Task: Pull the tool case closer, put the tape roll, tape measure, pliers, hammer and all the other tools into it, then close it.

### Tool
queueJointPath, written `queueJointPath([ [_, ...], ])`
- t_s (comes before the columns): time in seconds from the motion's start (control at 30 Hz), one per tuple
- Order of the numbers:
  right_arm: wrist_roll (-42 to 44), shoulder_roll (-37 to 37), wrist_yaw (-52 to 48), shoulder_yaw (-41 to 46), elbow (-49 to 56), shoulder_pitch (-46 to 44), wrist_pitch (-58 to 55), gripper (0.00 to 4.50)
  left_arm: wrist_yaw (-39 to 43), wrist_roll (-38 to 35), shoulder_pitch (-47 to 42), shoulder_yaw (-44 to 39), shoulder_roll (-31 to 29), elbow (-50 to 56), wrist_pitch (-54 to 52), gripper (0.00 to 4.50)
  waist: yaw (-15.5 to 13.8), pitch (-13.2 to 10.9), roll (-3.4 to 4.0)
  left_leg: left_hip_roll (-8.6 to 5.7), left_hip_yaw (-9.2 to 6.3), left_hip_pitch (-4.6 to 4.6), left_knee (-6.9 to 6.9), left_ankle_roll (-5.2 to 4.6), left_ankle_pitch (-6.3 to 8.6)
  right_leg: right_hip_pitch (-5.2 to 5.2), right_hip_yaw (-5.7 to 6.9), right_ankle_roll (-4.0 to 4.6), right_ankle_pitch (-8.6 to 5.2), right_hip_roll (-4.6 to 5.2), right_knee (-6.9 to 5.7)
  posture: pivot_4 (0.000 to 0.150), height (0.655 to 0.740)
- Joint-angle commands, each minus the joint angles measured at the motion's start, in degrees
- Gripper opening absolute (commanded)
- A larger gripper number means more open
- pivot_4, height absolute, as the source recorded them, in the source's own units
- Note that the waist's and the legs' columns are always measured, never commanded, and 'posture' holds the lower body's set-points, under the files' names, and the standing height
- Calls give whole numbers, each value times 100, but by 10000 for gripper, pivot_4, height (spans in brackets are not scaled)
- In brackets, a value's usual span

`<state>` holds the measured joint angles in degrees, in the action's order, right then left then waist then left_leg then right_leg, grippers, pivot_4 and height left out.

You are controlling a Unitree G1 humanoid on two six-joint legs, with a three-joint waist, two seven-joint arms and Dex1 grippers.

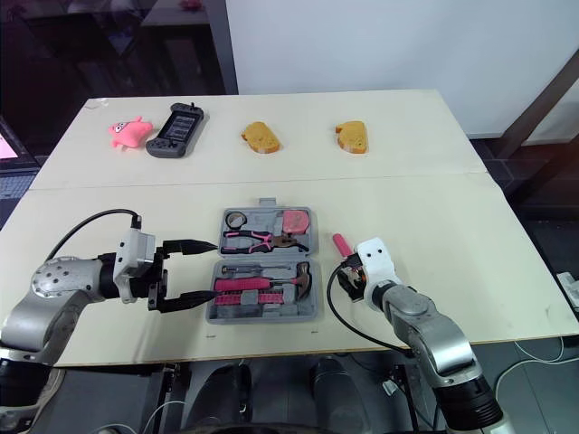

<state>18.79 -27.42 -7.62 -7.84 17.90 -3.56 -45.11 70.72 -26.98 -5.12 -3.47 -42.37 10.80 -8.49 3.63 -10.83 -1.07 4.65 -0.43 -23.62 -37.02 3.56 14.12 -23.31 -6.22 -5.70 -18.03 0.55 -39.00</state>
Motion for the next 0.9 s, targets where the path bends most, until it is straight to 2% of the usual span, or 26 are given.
queueJointPath([
  [0.03, -169, 58, -30, 94, -93, 120, -171, 15784, -10, -83, 11, -125, -67, 137, 12, 45000, -9, 1, -1, 0, 0, 1, 0, 0, 0, 1, 0, 0, 0, 0, 0, 1500, 7400],
  [0.1, -219, 72, -65, 103, -77, 129, -174, 6084, -8, -85, 9, -129, -67, 133, 14, 45000, -22, 1, -2, 0, 0, 3, 0, 0, 0, 4, 0, 0, 0, 0, 0, 1500, 7400],
  [0.13, -257, 71, -72, 98, -70, 129, -175, 3867, -6, -86, 10, -132, -68, 130, 17, 45000, -29, 2, -3, 0, 0, 4, 0, 0, 0, 5, 0, 1, 0, 0, 0, 1500, 7400],
  [0.33, -401, -43, -291, 104, 240, 74, -36, 3959, -18, -105, 8, -181, -88, 115, -5, 45000, -61, 1, -3, 0, 0, 6, -1, 0, 0, 6, 0, 1, -1, 0, 0, 1500, 7400],
  [0.5, -175, -701, -1051, 112, 1442, -487, -437, 3959, 56, -242, 131, -440, -216, 69, -21, 45000, -85, -6, 8, 0, 3, 5, 1, 0, 0, 0, -3, 1, -1, 0, 0, 1500, 7400],
  [0.6, 710, -1311, -2009, 19, 2245, -1730, -1554, 3959, 212, -298, 383, -732, -338, -95, 172, 45000, -7, -14, 21, 4, 7, 7, 4, 0, 0, -6, -4, 1, 0, -2, -2, 1500, 7400],
  [0.67, 1150, -1517, -2438, -208, 2427, -2529, -2197, 3959, 252, -344, 510, -874, -383, -185, 169, 45000, 8, -14, 22, 5, 8, 8, 7, 0, 0, -9, -4, 2, 0, -1, -4, 1500, 7400],
  [0.77, 1465, -1383, -2732, -924, 2329, -3737, -3020, 3959, 268, -307, 660, -1087, -308, -350, 500, 45000, 1, -12, 16, 9, -4, 9, 21, -1, 1, -6, 12, 8, -3, -3, -4, 1500, 7400],
  [0.9, 1619, -1062, -2796, -1422, 2149, -4522, -3561, 3959, 348, -470, 764, -1316, -143, -462, 840, 45000, -38, -13, 17, 7, 3, -9, 16, -1, 1, -22, 10, 10, -4, 5, -3, 1500, 7400],
])
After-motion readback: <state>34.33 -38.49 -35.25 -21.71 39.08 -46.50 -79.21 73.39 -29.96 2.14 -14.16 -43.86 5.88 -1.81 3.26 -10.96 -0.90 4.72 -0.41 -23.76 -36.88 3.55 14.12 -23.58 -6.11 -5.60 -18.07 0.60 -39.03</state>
